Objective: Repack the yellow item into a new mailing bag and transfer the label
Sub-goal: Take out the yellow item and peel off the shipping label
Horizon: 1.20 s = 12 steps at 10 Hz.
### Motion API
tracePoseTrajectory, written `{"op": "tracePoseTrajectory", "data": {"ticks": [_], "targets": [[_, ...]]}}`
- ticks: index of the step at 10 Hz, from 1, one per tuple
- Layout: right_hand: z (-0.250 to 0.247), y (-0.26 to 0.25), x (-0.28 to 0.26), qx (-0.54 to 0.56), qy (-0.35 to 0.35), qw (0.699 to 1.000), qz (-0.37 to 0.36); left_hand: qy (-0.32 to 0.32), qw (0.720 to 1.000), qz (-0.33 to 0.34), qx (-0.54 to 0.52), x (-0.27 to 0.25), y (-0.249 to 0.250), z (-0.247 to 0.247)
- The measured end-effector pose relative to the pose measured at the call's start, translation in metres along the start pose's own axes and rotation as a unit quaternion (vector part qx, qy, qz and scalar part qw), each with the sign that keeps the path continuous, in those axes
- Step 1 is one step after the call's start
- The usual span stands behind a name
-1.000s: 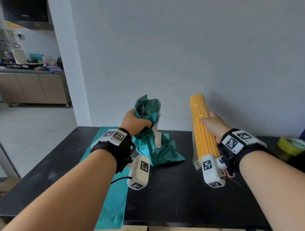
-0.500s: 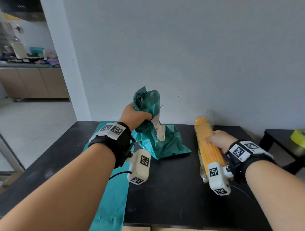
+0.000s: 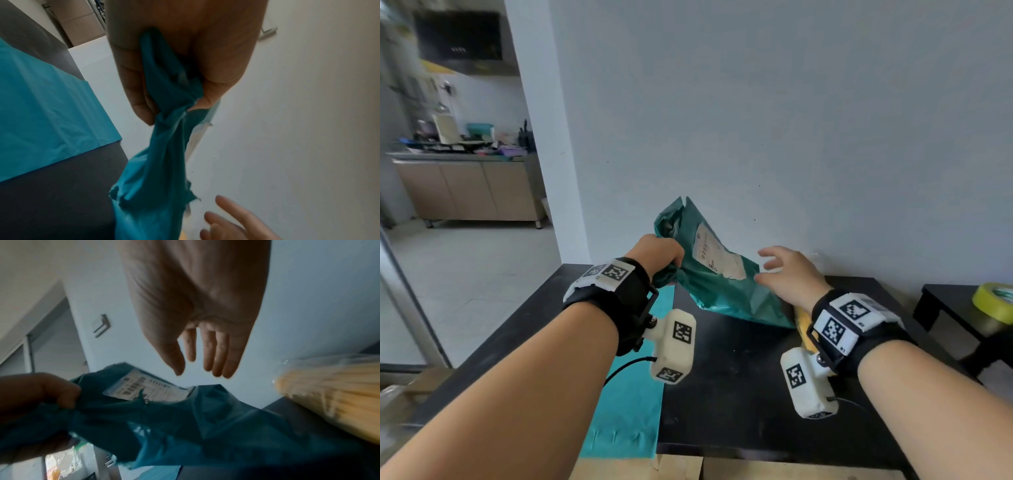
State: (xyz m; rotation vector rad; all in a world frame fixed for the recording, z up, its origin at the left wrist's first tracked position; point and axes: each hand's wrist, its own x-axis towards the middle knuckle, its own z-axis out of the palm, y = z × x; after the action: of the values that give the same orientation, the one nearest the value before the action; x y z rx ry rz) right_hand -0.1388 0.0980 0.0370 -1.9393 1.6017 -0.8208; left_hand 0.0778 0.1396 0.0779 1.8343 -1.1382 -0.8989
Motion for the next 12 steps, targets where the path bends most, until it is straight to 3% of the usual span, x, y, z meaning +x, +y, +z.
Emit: {"op": "tracePoseTrajectory", "data": {"ticks": [1, 2, 3, 4, 5, 6, 7, 8, 9, 10, 11, 12], "targets": [[-0.003, -0.019, -0.006, 0.036, 0.022, 0.997, -0.072, 0.01, 0.997, 0.027, 0.076, -0.007, 0.005, -0.013], [-0.013, -0.039, -0.013, 0.062, -0.045, 0.994, -0.076, 0.01, 0.991, 0.045, 0.129, -0.013, 0.01, -0.023], [-0.019, -0.046, -0.021, 0.069, -0.139, 0.987, -0.037, 0.015, 0.989, 0.064, 0.131, -0.015, 0.019, -0.028], [-0.014, -0.037, -0.022, 0.115, -0.187, 0.976, 0.003, 0.042, 0.994, 0.07, 0.067, -0.012, 0.021, -0.026], [-0.003, -0.019, -0.017, 0.163, -0.102, 0.981, 0.03, 0.062, 0.993, 0.1, -0.021, -0.006, 0.015, -0.015], [0.011, 0.001, -0.012, 0.164, -0.057, 0.982, 0.08, 0.132, 0.983, 0.128, 0.025, 0.001, 0.002, 0.001], [0.032, 0.026, -0.01, 0.081, -0.081, 0.985, 0.13, 0.163, 0.971, 0.157, 0.081, 0.005, -0.015, 0.02], [0.05, 0.033, -0.017, -0.055, -0.1, 0.983, 0.147, -0.055, 0.976, 0.138, 0.161, 0.003, -0.038, 0.048], [0.048, 0.023, -0.029, -0.208, 0.049, 0.976, 0.046, -0.171, 0.951, 0.119, 0.23, 0.002, -0.058, 0.073], [0.042, 0.012, -0.034, -0.228, -0.006, 0.968, -0.103, -0.146, 0.936, 0.143, 0.287, 0.005, -0.069, 0.086], [0.049, 0.015, -0.039, -0.294, -0.226, 0.927, -0.056, -0.144, 0.918, 0.161, 0.332, 0.006, -0.073, 0.089], [0.048, 0.022, -0.04, -0.266, -0.271, 0.925, -0.014, -0.185, 0.901, 0.158, 0.359, 0.004, -0.078, 0.089]]}}
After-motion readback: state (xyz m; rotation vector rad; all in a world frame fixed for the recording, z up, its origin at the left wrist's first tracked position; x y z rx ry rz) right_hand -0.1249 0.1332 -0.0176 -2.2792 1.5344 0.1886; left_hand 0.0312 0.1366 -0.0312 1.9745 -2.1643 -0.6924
